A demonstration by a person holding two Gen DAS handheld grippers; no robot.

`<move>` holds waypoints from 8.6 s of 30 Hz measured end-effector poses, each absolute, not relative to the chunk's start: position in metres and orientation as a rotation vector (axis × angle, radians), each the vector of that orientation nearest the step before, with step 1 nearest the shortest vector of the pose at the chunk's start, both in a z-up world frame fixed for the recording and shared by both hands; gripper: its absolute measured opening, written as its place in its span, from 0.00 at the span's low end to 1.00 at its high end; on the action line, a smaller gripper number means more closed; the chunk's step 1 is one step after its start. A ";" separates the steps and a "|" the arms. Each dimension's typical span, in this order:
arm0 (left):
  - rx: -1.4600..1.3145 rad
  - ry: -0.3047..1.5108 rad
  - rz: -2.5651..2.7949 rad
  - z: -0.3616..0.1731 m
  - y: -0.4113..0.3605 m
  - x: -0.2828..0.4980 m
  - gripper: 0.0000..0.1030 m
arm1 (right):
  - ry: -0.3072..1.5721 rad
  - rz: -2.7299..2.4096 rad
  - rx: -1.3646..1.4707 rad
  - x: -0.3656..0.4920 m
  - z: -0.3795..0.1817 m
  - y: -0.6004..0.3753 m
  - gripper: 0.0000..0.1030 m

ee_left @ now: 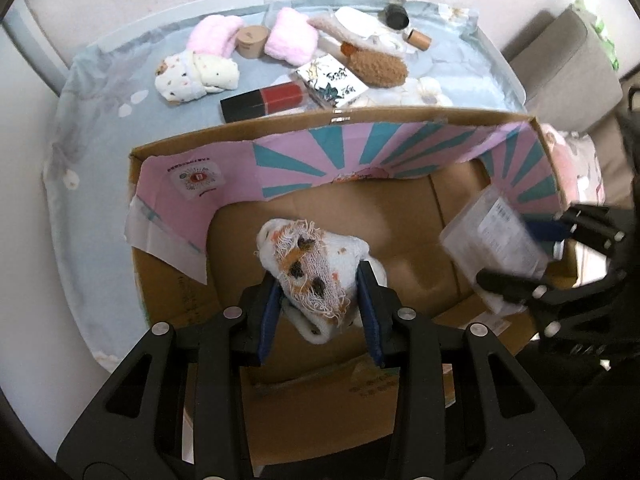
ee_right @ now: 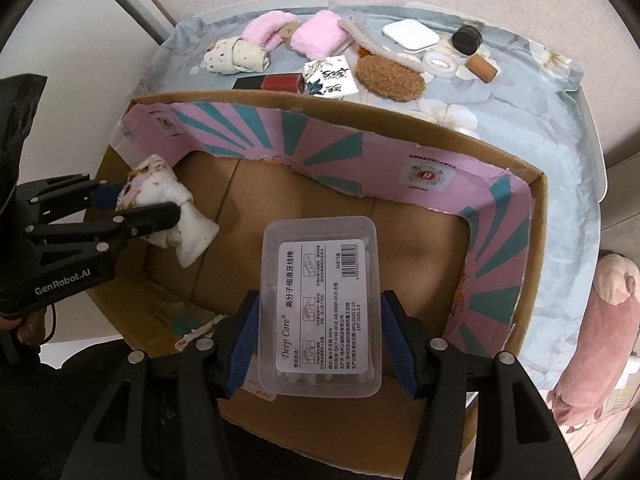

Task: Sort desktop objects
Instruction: 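Carry the sock and plastic box into the cardboard box and release both, then grasp the second white sock with the left tool while the right tool grasps the brown brush, then carry the sock and brush into the cardboard box and release both, then grasp the pink fuzzy sock with the left tool while the right tool grasps the black jar, then carry the pink sock and black jar into the cardboard box and release both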

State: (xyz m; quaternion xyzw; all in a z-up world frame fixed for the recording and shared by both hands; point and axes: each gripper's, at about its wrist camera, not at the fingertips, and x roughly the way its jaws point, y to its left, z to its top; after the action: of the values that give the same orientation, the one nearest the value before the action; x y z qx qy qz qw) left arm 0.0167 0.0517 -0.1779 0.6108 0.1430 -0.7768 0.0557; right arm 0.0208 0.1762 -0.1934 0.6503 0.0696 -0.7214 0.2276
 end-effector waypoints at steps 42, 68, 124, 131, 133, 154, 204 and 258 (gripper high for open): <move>1.620 0.374 -2.328 -0.081 -0.027 -0.005 1.00 | 0.059 -2.077 1.699 -0.016 -0.125 0.188 0.86; 1.785 0.533 -2.217 -0.232 -0.131 -0.117 1.00 | -0.209 -2.177 2.078 -0.197 -0.241 0.161 0.86; 1.600 0.599 -2.235 -0.090 0.038 0.009 0.47 | 0.087 -1.947 1.739 -0.009 -0.118 0.192 0.51; 1.619 0.592 -2.194 -0.098 0.050 0.018 0.47 | 0.143 -1.937 1.756 0.016 -0.119 0.195 0.51; 1.624 0.608 -2.185 -0.104 0.053 0.019 0.47 | 0.175 -1.925 1.755 0.021 -0.123 0.194 0.51; 1.677 0.615 -2.112 -0.133 0.069 0.023 0.47 | 0.240 -1.902 1.821 0.033 -0.152 0.201 0.51; 1.500 0.479 -2.227 -0.092 -0.040 -0.005 1.00 | 0.048 -2.140 1.692 -0.038 -0.105 0.213 0.82; 1.519 0.440 -2.354 -0.214 -0.158 -0.141 0.41 | -0.004 -2.403 1.750 -0.276 -0.242 0.204 0.32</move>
State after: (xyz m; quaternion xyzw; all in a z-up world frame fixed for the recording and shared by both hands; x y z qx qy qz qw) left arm -0.1413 -0.1575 -0.2139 0.5294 0.1533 -0.8204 0.1521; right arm -0.2763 0.2040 -0.2423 0.5867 -0.0014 -0.8054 0.0843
